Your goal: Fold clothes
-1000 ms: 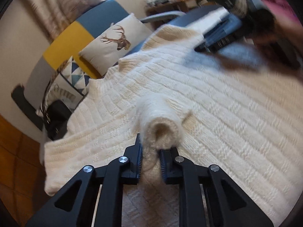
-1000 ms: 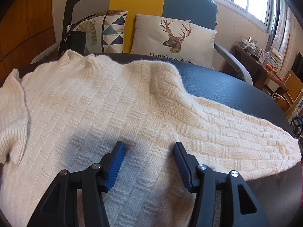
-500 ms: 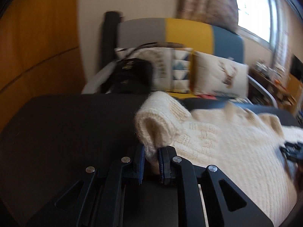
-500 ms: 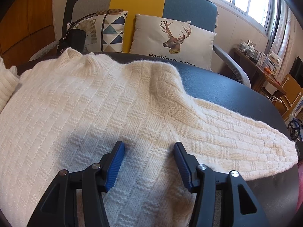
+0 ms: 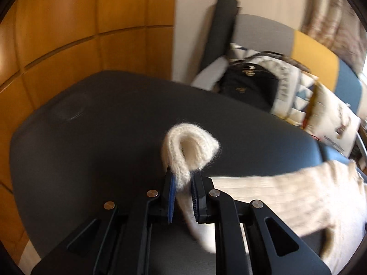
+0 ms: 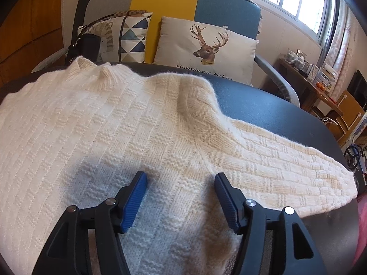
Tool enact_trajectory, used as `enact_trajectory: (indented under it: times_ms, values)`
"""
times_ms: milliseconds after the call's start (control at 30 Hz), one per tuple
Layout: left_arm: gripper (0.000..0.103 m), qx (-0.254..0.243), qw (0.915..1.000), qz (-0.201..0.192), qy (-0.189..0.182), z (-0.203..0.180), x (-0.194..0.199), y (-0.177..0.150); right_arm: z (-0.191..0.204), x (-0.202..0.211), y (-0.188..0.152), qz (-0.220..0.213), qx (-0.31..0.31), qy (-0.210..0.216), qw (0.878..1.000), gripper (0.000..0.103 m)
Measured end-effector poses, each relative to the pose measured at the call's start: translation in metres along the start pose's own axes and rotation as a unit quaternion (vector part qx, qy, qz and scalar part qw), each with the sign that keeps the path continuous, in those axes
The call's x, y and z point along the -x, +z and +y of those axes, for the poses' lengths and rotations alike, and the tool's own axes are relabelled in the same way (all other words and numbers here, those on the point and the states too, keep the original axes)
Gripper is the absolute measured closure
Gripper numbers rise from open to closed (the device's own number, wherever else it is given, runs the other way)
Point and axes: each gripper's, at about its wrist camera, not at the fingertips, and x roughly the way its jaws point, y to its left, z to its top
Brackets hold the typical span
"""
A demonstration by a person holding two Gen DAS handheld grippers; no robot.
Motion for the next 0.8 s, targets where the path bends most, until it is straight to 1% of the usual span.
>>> enact_trajectory:
  times_ms: [100, 133, 267, 367, 467, 500, 533, 600, 700, 800]
  values:
    - [0.089, 0.007, 0.9995, 0.018, 0.023, 0.024, -0.016, 0.002, 0.000, 0.000, 0.000, 0.000, 0.000, -0.002, 1.000, 0.040]
    - [0.087, 0.012, 0.9992, 0.026, 0.028, 0.032, -0.021, 0.002, 0.000, -0.001, 0.000, 0.001, 0.000, -0.001, 1.000, 0.040]
    - [0.084, 0.037, 0.9977, 0.052, 0.023, 0.052, -0.032, -0.009, 0.000, -0.002, 0.001, 0.001, -0.002, -0.001, 1.000, 0.039]
    - [0.081, 0.030, 0.9968, 0.068, 0.028, 0.058, -0.038, -0.023, -0.003, -0.001, 0.000, 0.001, -0.001, 0.001, 1.000, 0.038]
    - [0.074, 0.025, 0.9969, 0.066, 0.034, 0.065, -0.035, -0.031, -0.004, -0.002, 0.000, 0.002, -0.003, 0.002, 1.000, 0.038]
    - [0.069, 0.026, 0.9970, 0.064, 0.036, 0.067, -0.035, -0.032, -0.004, -0.002, 0.000, 0.002, -0.003, 0.002, 1.000, 0.038]
    - [0.067, 0.026, 0.9970, 0.062, 0.039, 0.069, -0.034, -0.034, -0.003, -0.001, 0.000, 0.002, -0.002, 0.001, 1.000, 0.037]
    - [0.065, 0.026, 0.9969, 0.060, 0.045, 0.074, -0.033, -0.035, -0.002, -0.001, 0.000, 0.002, -0.001, -0.002, 1.000, 0.037]
    - [0.062, 0.026, 0.9958, 0.057, 0.066, 0.082, -0.029, -0.035, -0.001, -0.001, -0.001, 0.002, 0.001, -0.007, 1.000, 0.037]
    - [0.061, 0.043, 0.9936, 0.053, 0.090, 0.095, -0.023, -0.035, -0.001, -0.001, -0.001, 0.002, 0.002, -0.008, 1.000, 0.036]
